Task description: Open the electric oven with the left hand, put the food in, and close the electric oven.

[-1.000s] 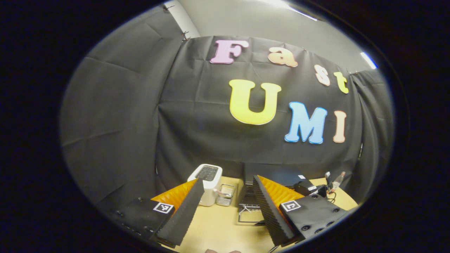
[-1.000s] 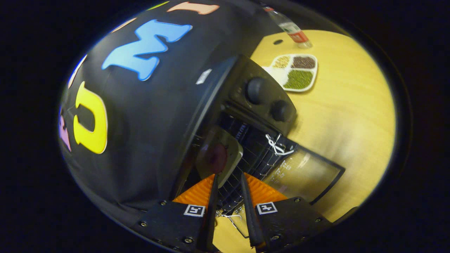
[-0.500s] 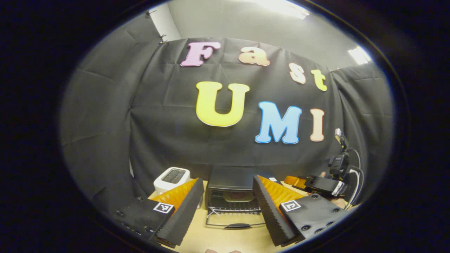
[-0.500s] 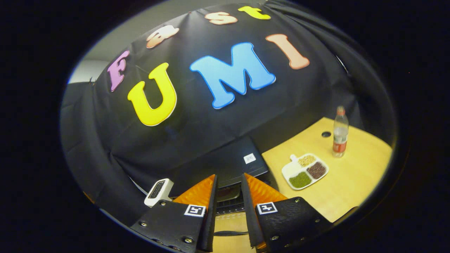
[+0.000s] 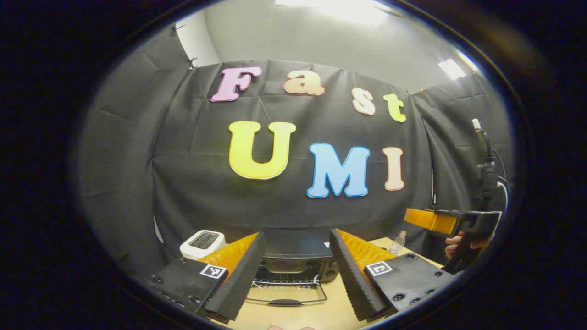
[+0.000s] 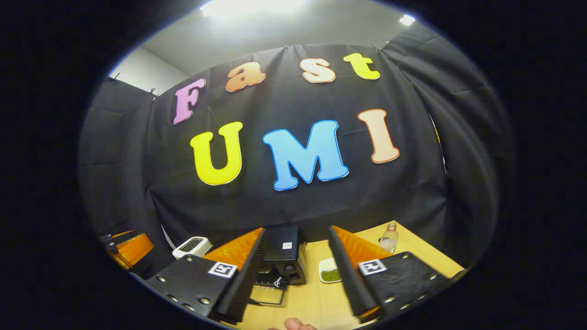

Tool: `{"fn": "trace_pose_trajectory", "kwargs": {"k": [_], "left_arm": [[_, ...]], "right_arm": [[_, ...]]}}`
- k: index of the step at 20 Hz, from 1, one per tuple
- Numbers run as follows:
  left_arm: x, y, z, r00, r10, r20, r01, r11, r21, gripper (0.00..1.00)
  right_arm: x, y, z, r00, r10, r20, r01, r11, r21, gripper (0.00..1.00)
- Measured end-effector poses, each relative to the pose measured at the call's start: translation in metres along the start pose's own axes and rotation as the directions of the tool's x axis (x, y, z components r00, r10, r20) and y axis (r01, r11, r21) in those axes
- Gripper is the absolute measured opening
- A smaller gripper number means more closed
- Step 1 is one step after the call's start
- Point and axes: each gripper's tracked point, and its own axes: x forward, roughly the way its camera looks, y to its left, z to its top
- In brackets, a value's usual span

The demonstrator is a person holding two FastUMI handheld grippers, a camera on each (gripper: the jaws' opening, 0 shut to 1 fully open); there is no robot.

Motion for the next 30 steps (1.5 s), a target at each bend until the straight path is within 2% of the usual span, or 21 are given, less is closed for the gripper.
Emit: {"fn": "trace_pose_trajectory", "kwargs": {"k": [1,2,3,4,5,10,11,12,13,16,18,19,21,24,25,26,30], "left_arm": [[0.002,-0.001,-0.005,1.000,0.000,-0.012,0.000,1.000,-0.004,0.99],[0.005,-0.006,-0.010,0.999,-0.013,-0.030,0.013,1.000,-0.009,0.99],[0.008,-0.012,-0.017,0.998,-0.027,-0.050,0.026,1.000,-0.009,0.91],[0.011,-0.014,-0.023,0.997,-0.029,-0.069,0.028,1.000,-0.007,0.99],[0.013,-0.014,-0.029,0.996,-0.031,-0.088,0.030,0.999,-0.009,0.92],[0.031,-0.026,-0.079,0.971,-0.069,-0.230,0.063,0.997,-0.033,0.91],[0.034,-0.025,-0.094,0.961,-0.074,-0.267,0.066,0.997,-0.036,0.99],[0.036,-0.025,-0.110,0.948,-0.074,-0.309,0.066,0.997,-0.037,0.95],[0.039,-0.023,-0.128,0.933,-0.073,-0.353,0.064,0.997,-0.037,0.92],[0.041,-0.016,-0.179,0.870,-0.049,-0.490,0.036,0.999,-0.036,0.99],[0.041,-0.013,-0.204,0.827,-0.045,-0.560,0.024,0.999,-0.046,0.95],[0.042,-0.011,-0.218,0.803,-0.045,-0.594,0.017,0.998,-0.053,0.99],[0.043,-0.007,-0.241,0.761,-0.043,-0.648,0.005,0.998,-0.061,0.95],[0.046,0.002,-0.272,0.689,-0.035,-0.724,-0.010,0.998,-0.058,0.95],[0.047,0.005,-0.283,0.668,-0.027,-0.744,-0.017,0.999,-0.051,0.99],[0.050,0.007,-0.292,0.649,-0.028,-0.760,-0.014,0.999,-0.049,0.99],[0.051,0.018,-0.330,0.557,-0.006,-0.831,-0.012,1.000,-0.016,0.93]], "right_arm": [[-0.005,-0.010,0.004,1.000,-0.005,0.011,0.006,1.000,-0.010,0.93],[-0.011,-0.015,0.005,1.000,-0.014,0.017,0.015,1.000,-0.017,0.95],[-0.012,-0.021,0.006,0.999,-0.027,0.021,0.027,1.000,-0.015,0.95],[-0.016,-0.025,-0.001,0.999,-0.030,0.019,0.030,0.999,-0.012,0.95],[-0.016,-0.028,-0.002,0.999,-0.030,0.014,0.030,1.000,-0.001,0.95],[-0.013,-0.042,-0.005,0.999,-0.051,0.015,0.051,0.999,0.020,0.95],[-0.013,-0.044,-0.004,0.998,-0.053,0.014,0.053,0.998,0.021,0.95],[-0.013,-0.046,-0.003,0.998,-0.055,0.013,0.054,0.998,0.024,0.95],[-0.012,-0.049,-0.004,0.998,-0.061,0.008,0.061,0.998,0.025,0.95],[-0.009,-0.055,-0.010,0.997,-0.073,-0.008,0.073,0.997,0.033,0.95],[-0.009,-0.061,-0.014,0.996,-0.085,-0.020,0.086,0.996,0.030,0.95],[-0.007,-0.064,-0.017,0.995,-0.092,-0.028,0.092,0.995,0.026,0.95],[-0.007,-0.069,-0.020,0.994,-0.106,-0.039,0.107,0.994,0.025,0.95],[-0.003,-0.075,-0.028,0.991,-0.122,-0.061,0.123,0.992,0.023,0.95],[-0.002,-0.077,-0.030,0.990,-0.126,-0.066,0.127,0.992,0.020,0.95],[-0.003,-0.080,-0.031,0.990,-0.128,-0.065,0.130,0.991,0.019,0.95],[-0.001,-0.082,-0.030,0.990,-0.133,-0.047,0.134,0.991,0.014,0.95]]}}
